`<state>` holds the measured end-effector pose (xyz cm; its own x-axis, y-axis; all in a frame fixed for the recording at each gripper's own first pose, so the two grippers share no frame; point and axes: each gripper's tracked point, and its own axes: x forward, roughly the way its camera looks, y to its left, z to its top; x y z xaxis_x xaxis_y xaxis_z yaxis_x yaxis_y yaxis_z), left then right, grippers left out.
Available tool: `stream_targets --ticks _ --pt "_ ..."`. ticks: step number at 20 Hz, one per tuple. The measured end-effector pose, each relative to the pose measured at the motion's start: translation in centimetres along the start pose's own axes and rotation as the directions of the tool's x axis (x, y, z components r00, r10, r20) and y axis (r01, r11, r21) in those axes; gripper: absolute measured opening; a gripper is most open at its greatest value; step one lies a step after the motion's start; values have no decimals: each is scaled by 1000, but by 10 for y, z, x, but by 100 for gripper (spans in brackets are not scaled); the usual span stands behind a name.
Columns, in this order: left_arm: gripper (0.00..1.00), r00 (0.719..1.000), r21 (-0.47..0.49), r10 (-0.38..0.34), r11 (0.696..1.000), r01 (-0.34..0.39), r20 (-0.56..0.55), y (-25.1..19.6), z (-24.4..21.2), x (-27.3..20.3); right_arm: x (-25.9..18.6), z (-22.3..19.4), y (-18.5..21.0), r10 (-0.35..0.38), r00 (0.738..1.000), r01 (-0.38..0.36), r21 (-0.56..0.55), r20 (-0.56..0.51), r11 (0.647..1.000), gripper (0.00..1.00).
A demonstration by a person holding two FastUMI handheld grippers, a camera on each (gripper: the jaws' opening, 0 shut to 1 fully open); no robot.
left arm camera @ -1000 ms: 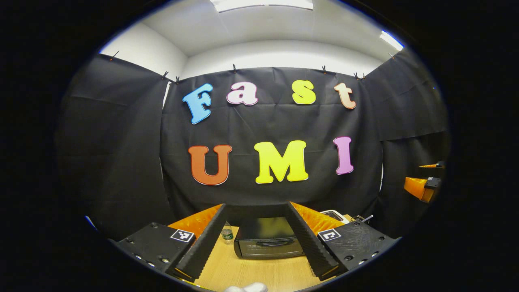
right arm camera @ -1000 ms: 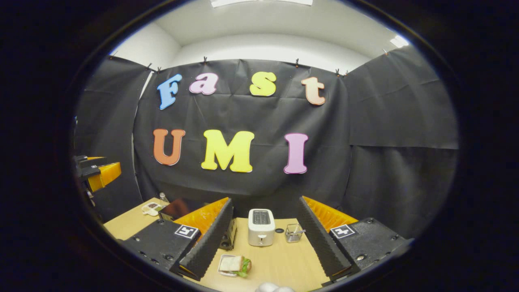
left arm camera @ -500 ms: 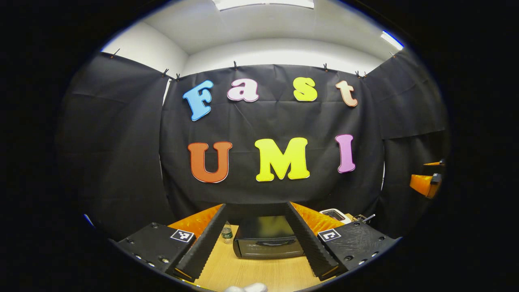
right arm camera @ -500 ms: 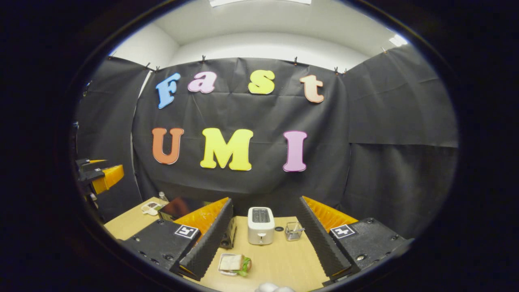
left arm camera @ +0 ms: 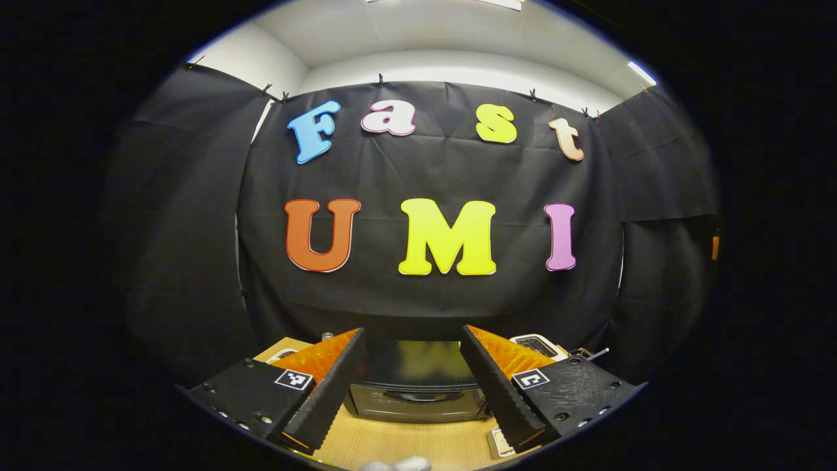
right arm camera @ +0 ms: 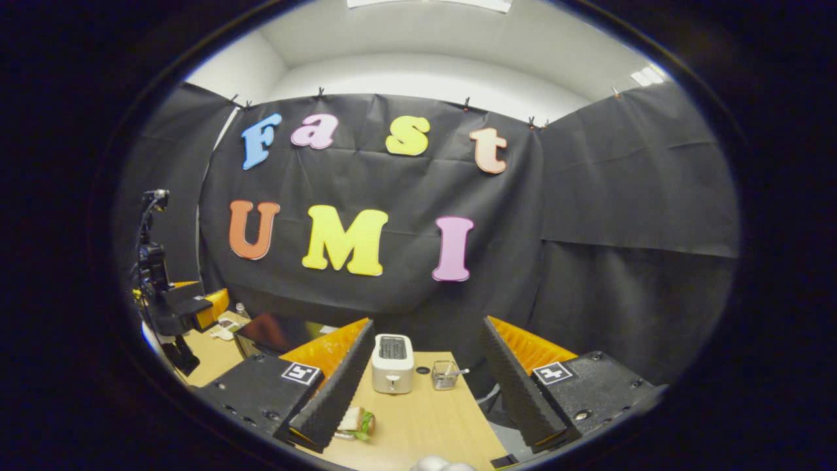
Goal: Open the electric oven with the left hand, put the food in, and close the electric oven.
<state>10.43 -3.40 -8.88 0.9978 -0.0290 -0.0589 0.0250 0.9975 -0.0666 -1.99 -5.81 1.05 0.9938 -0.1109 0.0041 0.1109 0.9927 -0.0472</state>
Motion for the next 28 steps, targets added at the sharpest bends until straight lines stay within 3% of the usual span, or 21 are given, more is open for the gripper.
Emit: stream_targets --ticks 2,3,4,6,9,11,12,13,17,19,28 --pt "95 1000 4 -17 1000 17 1 -8 -20 20 -4 -4 -8 -23 1000 23 -1 -10 1000 100" --pt "94 1000 2 -21 1000 21 -7 -12 -33 31 -5 -6 -13 -36 999 36 -7 -16 999 95" --pt "94 999 2 -20 1000 20 -41 -15 -50 40 -7 -9 -18 -51 998 50 -18 -25 999 100" --pt "94 995 -21 -37 999 35 -94 -25 -83 57 -9 -12 -24 -70 997 69 -29 -37 997 100" --pt "95 987 23 -26 999 30 -161 -25 -124 78 -10 -22 -31 -100 993 98 -42 -66 994 100" --pt "95 980 41 -22 999 31 -197 -24 -148 89 -10 -28 -33 -111 991 108 -44 -81 993 100" --pt "95 976 52 -12 998 24 -217 -21 -158 93 -11 -33 -34 -118 989 114 -48 -92 992 95" --pt "95 973 54 -11 998 24 -231 -19 -166 95 -10 -36 -34 -121 988 116 -50 -99 992 100" --pt "95 953 52 0 999 16 -304 -10 -196 97 -7 -44 -33 -125 984 119 -52 -123 991 100" --pt "99 959 68 -3 997 24 -284 -11 -192 99 -6 -46 -29 -118 985 112 -53 -129 992 100" --pt "99 957 71 -8 997 30 -291 -10 -193 85 -5 -44 -21 -89 988 83 -52 -124 995 100"
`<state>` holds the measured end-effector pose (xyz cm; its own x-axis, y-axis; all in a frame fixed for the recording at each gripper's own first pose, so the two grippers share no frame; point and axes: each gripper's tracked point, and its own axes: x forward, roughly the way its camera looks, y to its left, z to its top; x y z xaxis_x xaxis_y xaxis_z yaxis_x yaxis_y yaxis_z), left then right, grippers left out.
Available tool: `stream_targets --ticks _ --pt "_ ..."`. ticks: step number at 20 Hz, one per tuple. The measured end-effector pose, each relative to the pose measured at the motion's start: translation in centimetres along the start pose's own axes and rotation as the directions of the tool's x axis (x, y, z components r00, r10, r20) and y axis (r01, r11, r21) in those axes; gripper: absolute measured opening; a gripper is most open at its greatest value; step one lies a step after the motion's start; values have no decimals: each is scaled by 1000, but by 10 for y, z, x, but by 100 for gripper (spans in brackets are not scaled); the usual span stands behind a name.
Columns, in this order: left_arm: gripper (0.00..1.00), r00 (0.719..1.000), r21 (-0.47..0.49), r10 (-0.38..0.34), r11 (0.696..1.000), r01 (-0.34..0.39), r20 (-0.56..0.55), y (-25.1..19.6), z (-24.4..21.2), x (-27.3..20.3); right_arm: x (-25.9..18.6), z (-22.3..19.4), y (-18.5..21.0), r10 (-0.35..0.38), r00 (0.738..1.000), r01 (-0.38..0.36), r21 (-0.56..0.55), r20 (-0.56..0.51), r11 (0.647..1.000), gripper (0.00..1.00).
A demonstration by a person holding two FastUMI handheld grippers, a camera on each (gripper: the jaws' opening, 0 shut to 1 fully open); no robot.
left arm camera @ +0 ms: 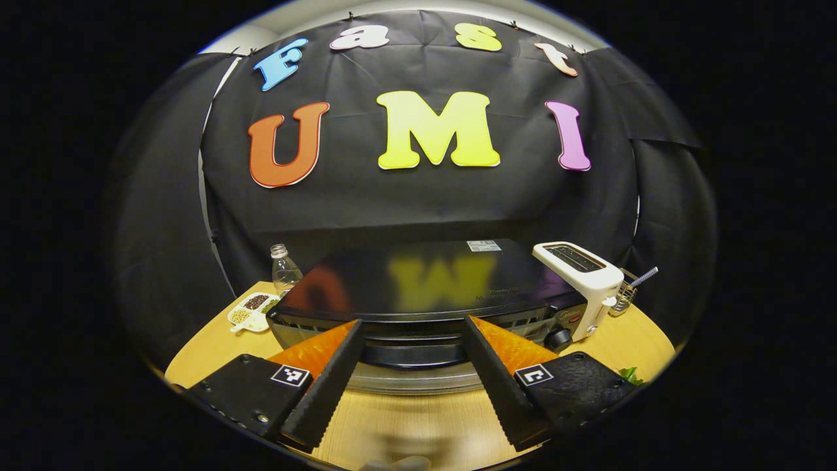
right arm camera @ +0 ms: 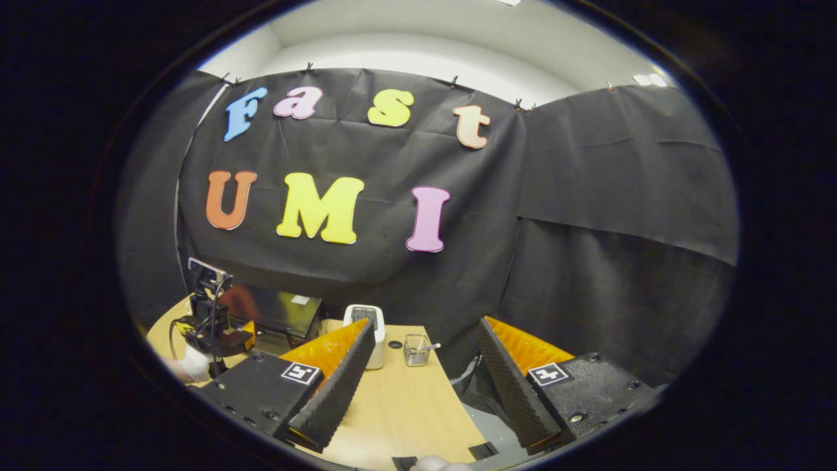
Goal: Open the electric oven with the left hand, put the food in, and close the electric oven.
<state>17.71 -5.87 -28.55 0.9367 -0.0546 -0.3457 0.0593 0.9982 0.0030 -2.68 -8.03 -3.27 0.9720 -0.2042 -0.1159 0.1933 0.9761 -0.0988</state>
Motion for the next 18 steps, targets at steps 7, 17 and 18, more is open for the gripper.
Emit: stream_targets --ticks 7,17,18 --pt "99 1000 0 2 1000 -2 -26 -2 -23 -33 -10 -13 1 11 1000 -11 2 -16 1000 100" --pt "98 994 20 -13 1000 16 -104 -6 -77 -76 -28 -29 0 26 999 -26 16 -30 1000 100" --pt "98 994 25 -13 1000 16 -112 -6 -81 -78 -30 -30 0 26 999 -26 13 -32 1000 100"
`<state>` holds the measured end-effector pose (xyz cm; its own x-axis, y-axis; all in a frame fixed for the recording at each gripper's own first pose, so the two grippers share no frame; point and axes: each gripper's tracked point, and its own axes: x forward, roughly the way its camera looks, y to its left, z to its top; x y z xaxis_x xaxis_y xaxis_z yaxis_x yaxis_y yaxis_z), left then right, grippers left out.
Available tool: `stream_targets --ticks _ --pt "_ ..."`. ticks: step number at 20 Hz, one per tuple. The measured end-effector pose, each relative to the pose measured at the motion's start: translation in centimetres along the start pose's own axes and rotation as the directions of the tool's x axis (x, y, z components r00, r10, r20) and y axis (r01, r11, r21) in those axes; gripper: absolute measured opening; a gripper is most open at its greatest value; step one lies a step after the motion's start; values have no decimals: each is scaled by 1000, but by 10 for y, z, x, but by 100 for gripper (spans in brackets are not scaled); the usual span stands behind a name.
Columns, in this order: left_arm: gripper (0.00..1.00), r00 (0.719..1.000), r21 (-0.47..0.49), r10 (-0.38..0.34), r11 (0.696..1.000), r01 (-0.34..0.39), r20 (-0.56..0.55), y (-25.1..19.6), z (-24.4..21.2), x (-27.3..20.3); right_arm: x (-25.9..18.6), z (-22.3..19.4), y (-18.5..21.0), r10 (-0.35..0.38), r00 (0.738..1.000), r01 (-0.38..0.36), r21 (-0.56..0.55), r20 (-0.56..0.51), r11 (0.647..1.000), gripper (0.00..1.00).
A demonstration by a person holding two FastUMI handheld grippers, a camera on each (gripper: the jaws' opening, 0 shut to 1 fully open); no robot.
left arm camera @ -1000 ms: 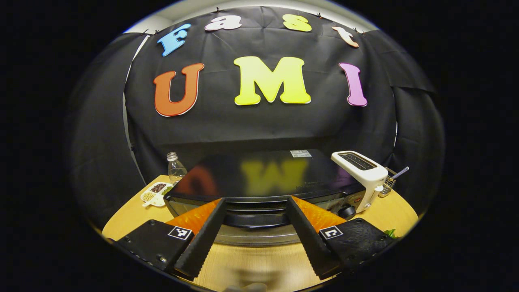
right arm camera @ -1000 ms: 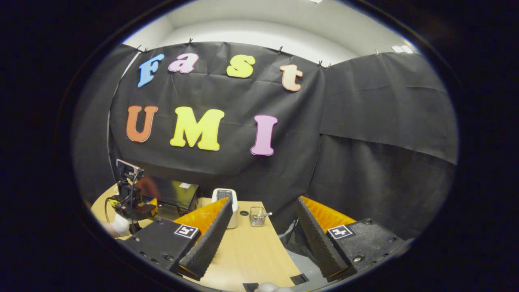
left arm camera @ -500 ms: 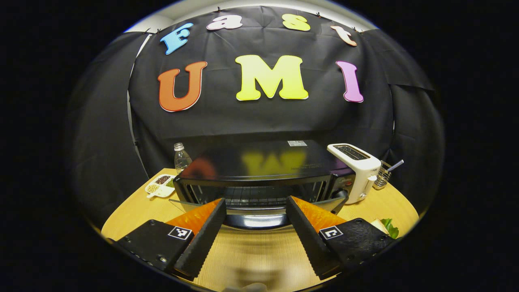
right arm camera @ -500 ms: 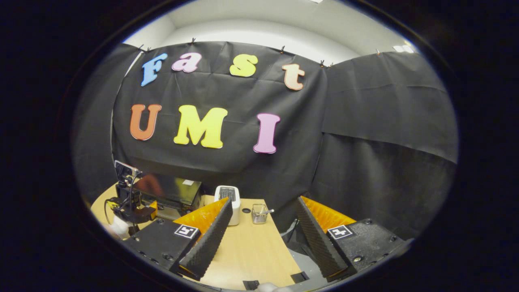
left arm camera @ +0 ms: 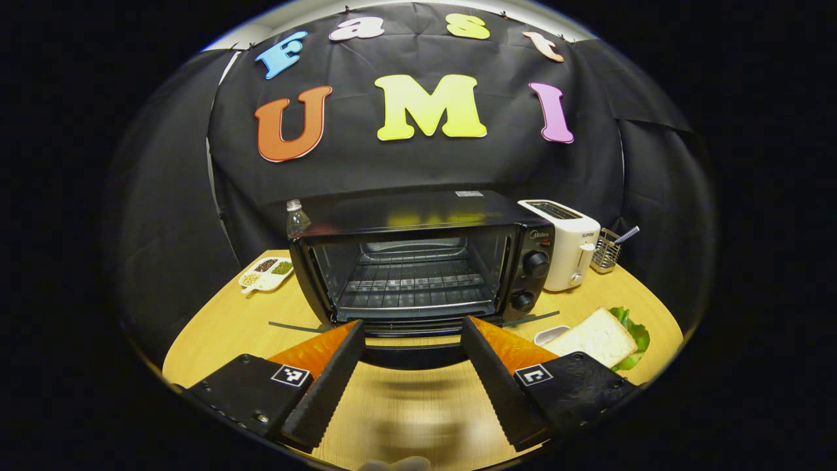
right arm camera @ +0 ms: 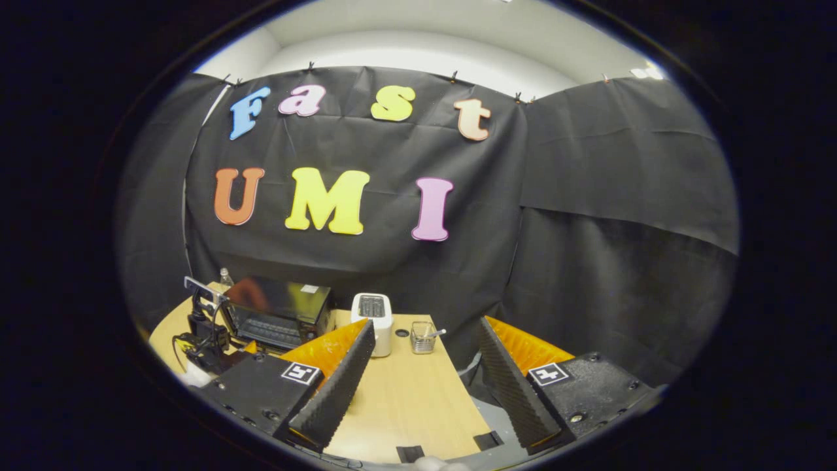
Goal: Open the electric oven with the left hand, put the food in, and close the electric oven.
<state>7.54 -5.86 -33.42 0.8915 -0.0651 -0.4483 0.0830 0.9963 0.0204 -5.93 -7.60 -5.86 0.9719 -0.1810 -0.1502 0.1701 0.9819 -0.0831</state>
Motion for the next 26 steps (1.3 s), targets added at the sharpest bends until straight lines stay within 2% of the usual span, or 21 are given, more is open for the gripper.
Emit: stream_targets --ticks 2,3,4,9,10,11,17,18,20,21,22,23,24,25,26 --pt "98 1000 6 -3 1000 3 -12 -1 -8 -3 -3 -4 -1 -4 1000 4 -3 -7 1000 100" --pt "98 1000 3 -7 1000 7 -17 -1 -12 -4 -4 -6 -2 -7 1000 7 0 -5 1000 95" --pt "98 1000 -3 -11 1000 11 -26 -1 -16 -5 -5 -8 -3 -10 1000 10 0 -10 1000 100" --pt "98 997 -18 -18 1000 17 -72 -3 -41 -11 -10 -25 -7 -22 999 22 -3 -42 1000 100" --pt "98 996 -18 -21 1000 20 -83 -4 -45 -11 -10 -28 -8 -23 999 23 0 -49 1000 95" --pt "98 996 -14 -26 1000 25 -88 -5 -48 -11 -11 -33 -8 -22 998 22 4 -58 1000 100" --pt "95 988 -22 -41 999 39 -150 -7 -72 -11 -9 -43 -5 -21 996 22 9 -85 1000 95" --pt "94 987 -12 -41 999 39 -154 -8 -77 -11 -9 -43 -5 -22 996 22 4 -86 1000 100" --pt "94 983 8 -40 999 42 -178 -9 -88 -8 -8 -45 -7 -24 996 24 -4 -90 1000 100" --pt "100 979 2 -39 999 40 -198 -10 -95 -7 -8 -45 -7 -25 996 25 -5 -89 1000 95" --pt "94 977 -8 -34 999 33 -212 -9 -100 -4 -7 -45 -7 -27 995 27 -8 -93 1000 100" --pt "94 974 -20 -29 999 25 -225 -9 -103 0 -7 -46 -7 -29 995 28 -9 -92 1000 95" --pt "94 970 -33 -31 999 23 -240 -11 -108 1 -6 -46 -7 -29 995 28 -12 -95 1000 100" --pt "94 969 -35 -36 999 29 -245 -13 -109 1 -5 -48 -6 -29 995 28 -14 -97 1000 95" --pt "93 970 -22 -38 999 33 -239 -14 -109 1 -5 -49 -6 -29 995 27 -16 -100 999 95"
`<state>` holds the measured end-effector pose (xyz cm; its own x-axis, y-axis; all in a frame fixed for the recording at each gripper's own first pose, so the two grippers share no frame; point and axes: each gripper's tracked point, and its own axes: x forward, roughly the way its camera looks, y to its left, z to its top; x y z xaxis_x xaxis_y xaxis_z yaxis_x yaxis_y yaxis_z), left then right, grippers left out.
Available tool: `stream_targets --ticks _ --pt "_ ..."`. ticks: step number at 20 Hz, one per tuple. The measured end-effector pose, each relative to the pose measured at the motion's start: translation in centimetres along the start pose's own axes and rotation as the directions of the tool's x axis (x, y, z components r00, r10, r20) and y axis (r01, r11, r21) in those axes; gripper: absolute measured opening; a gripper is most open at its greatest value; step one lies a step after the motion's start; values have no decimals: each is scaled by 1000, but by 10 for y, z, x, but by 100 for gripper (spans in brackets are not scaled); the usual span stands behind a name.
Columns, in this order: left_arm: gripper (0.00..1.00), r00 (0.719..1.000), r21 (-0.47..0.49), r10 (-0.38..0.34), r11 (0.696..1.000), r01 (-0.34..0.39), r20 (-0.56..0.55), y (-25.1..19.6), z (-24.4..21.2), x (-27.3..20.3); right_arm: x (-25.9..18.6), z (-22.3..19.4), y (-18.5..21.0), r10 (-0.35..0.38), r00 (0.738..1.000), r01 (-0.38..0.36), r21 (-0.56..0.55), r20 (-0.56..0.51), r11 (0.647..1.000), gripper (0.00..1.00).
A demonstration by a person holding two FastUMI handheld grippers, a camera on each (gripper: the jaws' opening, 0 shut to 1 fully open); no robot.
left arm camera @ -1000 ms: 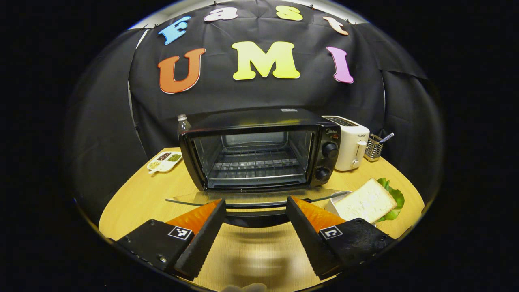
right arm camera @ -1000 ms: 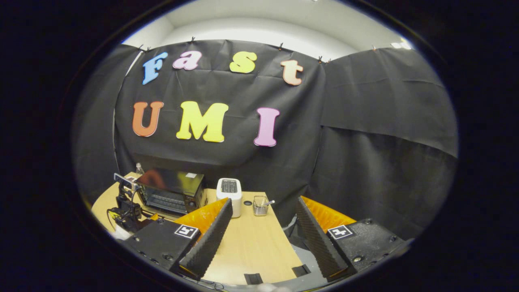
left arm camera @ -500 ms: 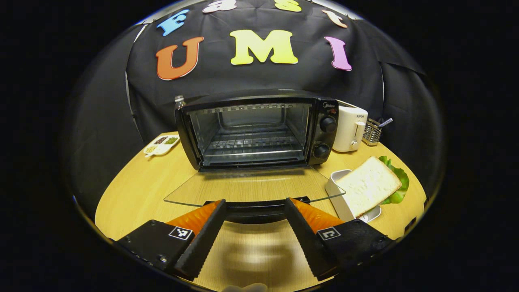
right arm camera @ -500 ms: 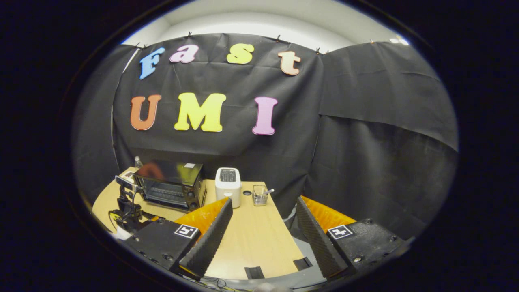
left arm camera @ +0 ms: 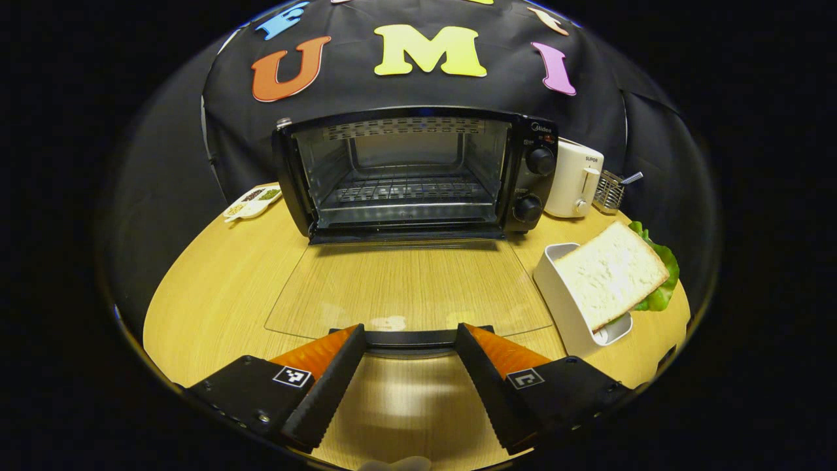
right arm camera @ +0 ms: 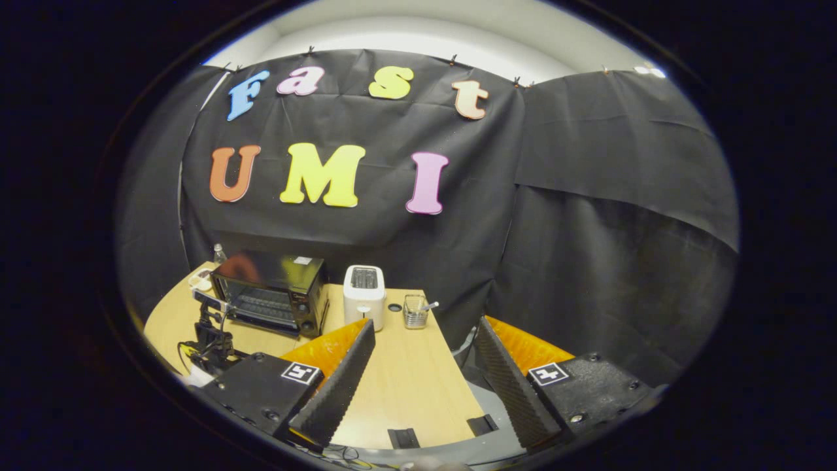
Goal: Open the electric oven with the left hand, put the food in, and close the electric oven.
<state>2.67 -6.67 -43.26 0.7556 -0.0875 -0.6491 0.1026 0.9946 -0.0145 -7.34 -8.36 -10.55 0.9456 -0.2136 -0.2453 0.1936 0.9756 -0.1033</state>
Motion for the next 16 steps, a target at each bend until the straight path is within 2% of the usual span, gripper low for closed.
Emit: stream_targets --ticks 2,3,5,6,7,9,11,13,14,16 --pt "93 1000 24 -8 1000 8 4 -1 -2 0 3 -3 3 2 1000 -2 -3 -9 1000 95" --pt "93 1000 19 -12 1000 12 -5 -1 -4 0 3 -5 2 4 1000 -4 -2 -14 1000 100" --pt "94 1000 1 -4 1000 4 2 3 0 -4 5 -5 4 6 1000 -6 3 -16 1000 100" --pt "96 999 -5 -9 1000 9 32 2 8 -7 6 -3 5 7 1000 -7 -2 -13 1000 100" --pt "96 999 13 -3 1000 3 52 5 14 -10 7 -3 5 6 1000 -6 -8 -5 1000 95" --pt "96 996 40 -10 999 7 85 7 27 -22 12 0 8 14 1000 -14 -8 -1 1000 100" --pt "96 991 39 -29 999 24 131 9 44 -39 18 0 10 25 1000 -25 3 -4 1000 100" --pt "96 981 25 -53 998 49 189 12 65 -61 27 -5 16 38 999 -38 1 -14 999 95" --pt "96 976 17 -61 998 59 210 15 75 -73 33 -10 20 49 998 -49 -2 -25 999 100" --pt "96 961 16 -60 998 58 270 27 99 -104 41 -20 34 83 995 -83 -10 -50 996 100"
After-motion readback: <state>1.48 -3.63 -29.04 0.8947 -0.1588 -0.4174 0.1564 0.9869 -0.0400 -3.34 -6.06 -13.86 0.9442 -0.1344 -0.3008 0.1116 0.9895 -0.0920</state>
